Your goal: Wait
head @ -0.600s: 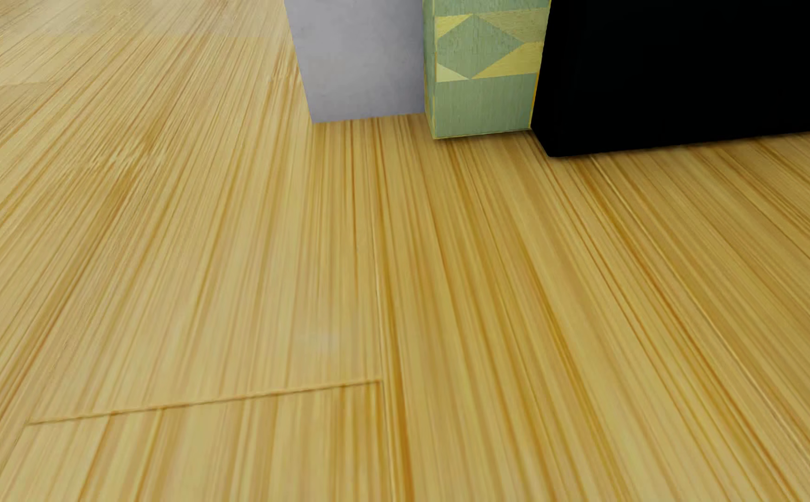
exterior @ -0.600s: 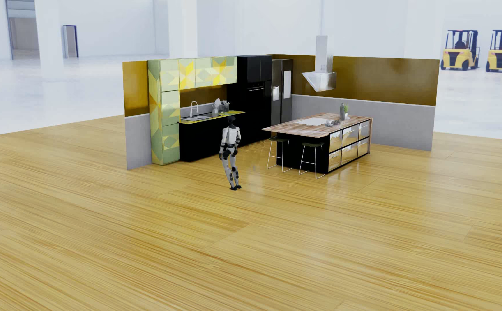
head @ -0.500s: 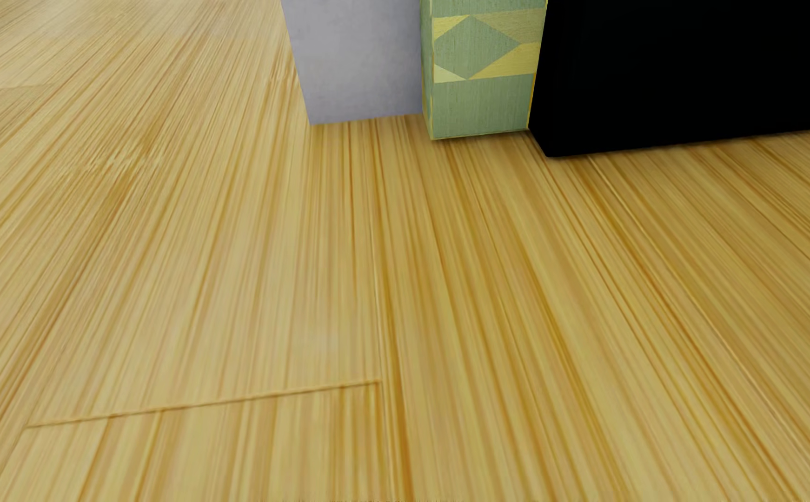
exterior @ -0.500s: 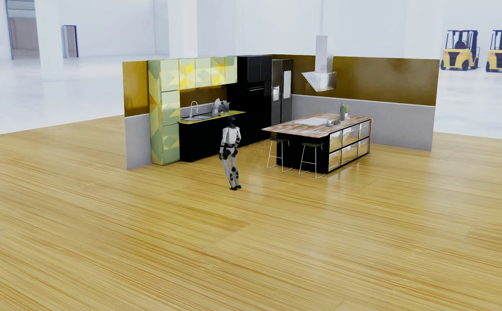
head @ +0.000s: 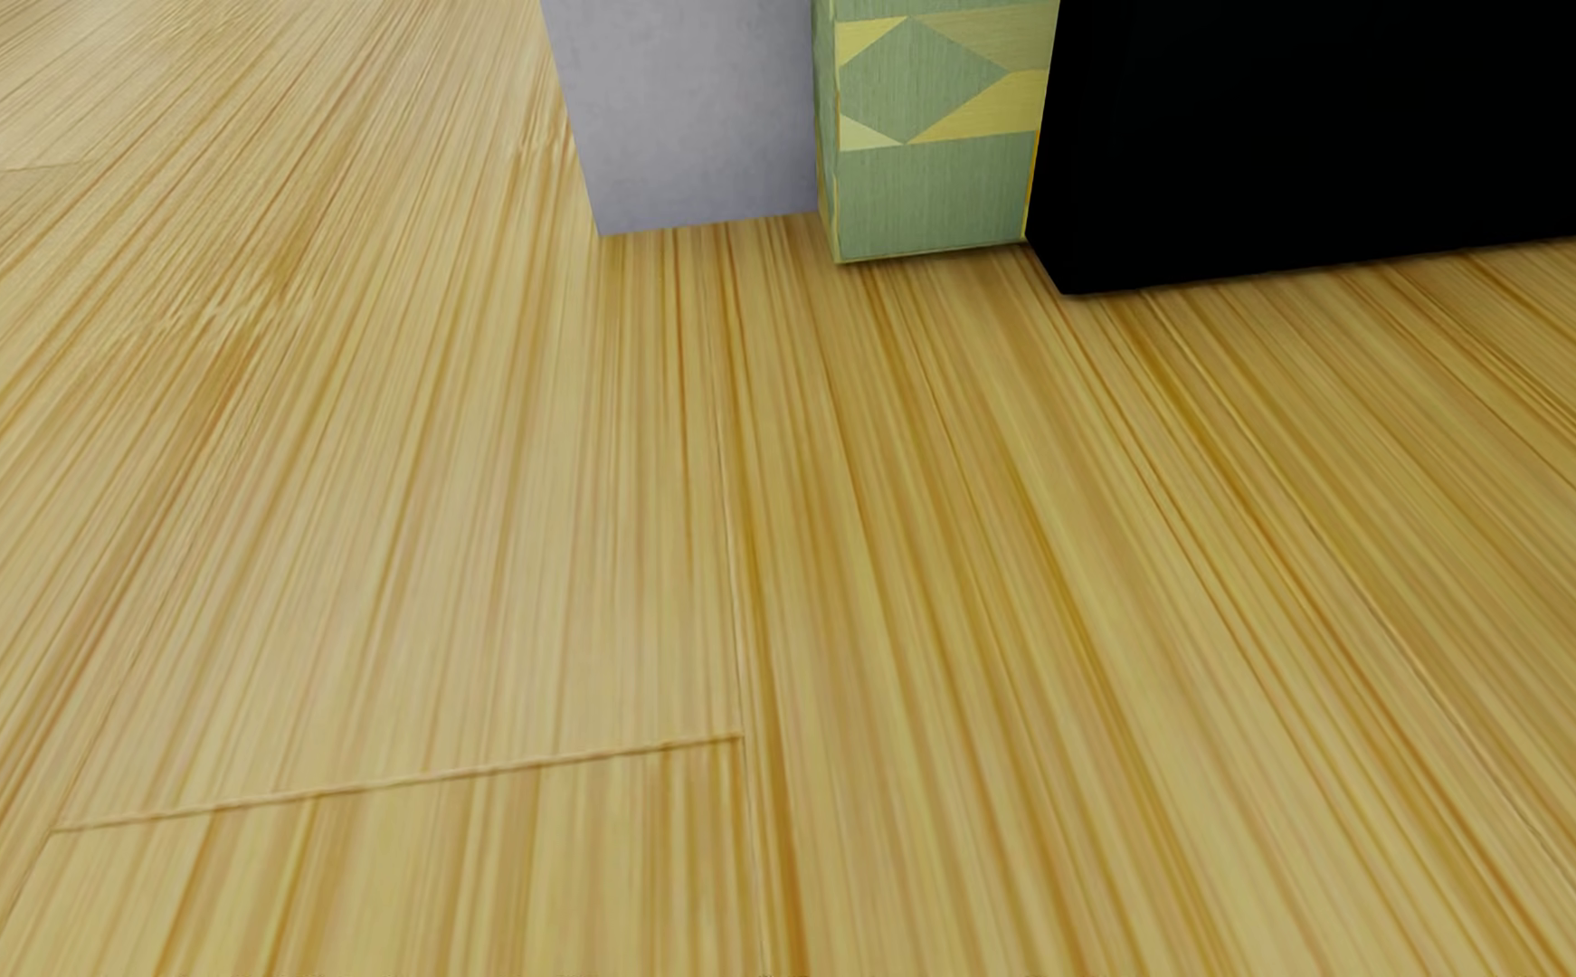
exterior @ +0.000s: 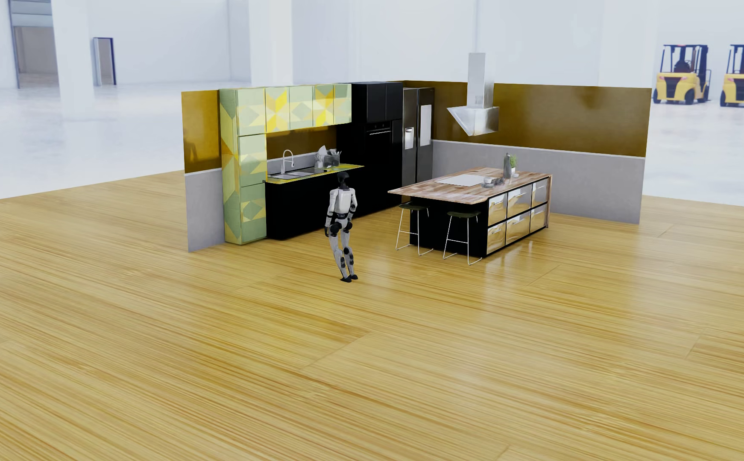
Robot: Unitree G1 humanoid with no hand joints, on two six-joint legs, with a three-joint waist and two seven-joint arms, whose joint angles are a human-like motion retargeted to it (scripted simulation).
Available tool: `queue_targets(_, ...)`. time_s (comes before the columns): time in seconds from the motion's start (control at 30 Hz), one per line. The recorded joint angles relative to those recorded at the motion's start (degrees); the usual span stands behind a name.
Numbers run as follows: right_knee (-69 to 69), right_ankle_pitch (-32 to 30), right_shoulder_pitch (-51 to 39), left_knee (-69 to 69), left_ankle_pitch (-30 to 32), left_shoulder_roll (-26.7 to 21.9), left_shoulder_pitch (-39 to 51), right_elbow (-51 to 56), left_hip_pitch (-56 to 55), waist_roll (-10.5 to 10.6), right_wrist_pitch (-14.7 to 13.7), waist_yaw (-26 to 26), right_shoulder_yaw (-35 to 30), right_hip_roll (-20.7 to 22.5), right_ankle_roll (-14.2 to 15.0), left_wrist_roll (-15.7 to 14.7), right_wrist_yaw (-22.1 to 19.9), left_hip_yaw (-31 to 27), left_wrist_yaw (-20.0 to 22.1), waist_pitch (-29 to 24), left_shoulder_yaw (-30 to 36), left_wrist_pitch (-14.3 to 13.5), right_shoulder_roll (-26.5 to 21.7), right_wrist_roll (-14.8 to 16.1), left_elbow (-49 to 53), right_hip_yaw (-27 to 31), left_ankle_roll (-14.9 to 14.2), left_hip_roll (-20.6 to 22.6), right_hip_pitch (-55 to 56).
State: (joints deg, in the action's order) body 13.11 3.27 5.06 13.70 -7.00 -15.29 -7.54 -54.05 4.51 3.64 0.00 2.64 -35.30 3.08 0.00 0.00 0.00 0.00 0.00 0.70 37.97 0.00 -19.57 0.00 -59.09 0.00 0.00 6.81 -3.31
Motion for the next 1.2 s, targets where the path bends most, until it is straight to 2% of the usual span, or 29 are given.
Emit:
queue_targets(0.6, 0.2, 0.3, -0.4, -0.9, 0.4, -0.1, 0.5, -0.2, 0.0, -0.4, 0.0, -0.1, -0.2, 0.2, 0.0, 0.0, 0.0, 0.0, 0.0, 0.7, 0.5, 0.0, 0.2, 0.0, -0.2, 0.0, 0.0, 0.0, 0.7)
queue_targets(1.2, 0.0, 0.7, -1.3, -0.9, 1.0, -0.2, 1.1, 0.2, 0.2, -0.7, 0.0, 0.5, -0.1, 0.7, 0.0, 0.0, 0.0, 0.0, 0.0, -0.7, 1.6, 0.0, 0.6, 0.0, 0.8, 0.0, 0.0, -0.5, 0.3)
